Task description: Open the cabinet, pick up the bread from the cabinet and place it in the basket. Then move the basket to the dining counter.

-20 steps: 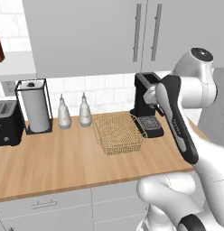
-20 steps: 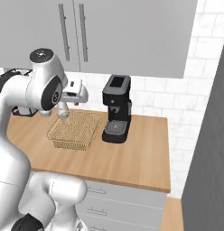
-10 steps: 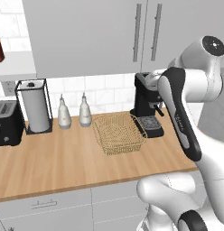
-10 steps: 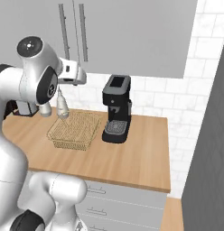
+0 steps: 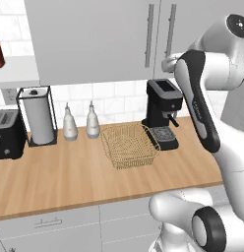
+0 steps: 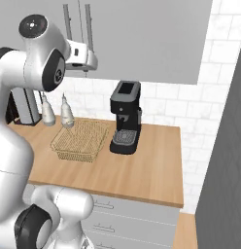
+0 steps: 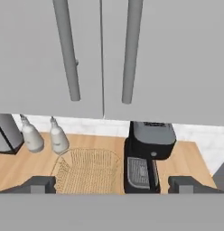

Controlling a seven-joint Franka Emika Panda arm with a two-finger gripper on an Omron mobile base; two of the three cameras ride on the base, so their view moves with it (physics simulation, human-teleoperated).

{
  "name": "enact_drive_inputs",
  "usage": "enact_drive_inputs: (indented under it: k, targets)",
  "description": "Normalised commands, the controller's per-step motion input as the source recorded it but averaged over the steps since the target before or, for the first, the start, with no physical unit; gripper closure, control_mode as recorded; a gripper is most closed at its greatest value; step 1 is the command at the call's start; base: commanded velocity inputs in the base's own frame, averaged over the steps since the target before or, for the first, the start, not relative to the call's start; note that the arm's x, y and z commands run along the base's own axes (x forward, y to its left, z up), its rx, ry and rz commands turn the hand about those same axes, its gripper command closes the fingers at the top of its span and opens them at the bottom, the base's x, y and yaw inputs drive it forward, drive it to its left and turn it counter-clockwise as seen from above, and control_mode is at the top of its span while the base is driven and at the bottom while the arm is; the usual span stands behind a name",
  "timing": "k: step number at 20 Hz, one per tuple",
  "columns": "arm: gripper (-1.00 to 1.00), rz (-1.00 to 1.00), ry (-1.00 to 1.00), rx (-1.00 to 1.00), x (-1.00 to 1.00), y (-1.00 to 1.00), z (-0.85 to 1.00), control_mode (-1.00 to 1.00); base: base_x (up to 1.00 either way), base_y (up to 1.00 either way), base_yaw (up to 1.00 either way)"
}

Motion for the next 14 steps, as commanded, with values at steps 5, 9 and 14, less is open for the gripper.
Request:
enact_drive_inputs:
  k: [5,9,14]
  targets:
    - [-1.0,-0.05,-0.24,0.0,0.39,0.0,0.32,-1.0,0.0,0.0,0.0]
    - [-1.0,-0.03,-0.06,0.0,0.6,-0.01,0.04,-1.0,0.0,0.0,0.0]
    - [-1.0,0.0,0.0,0.0,0.62,-0.05,0.12,-1.0,0.0,0.0,0.0]
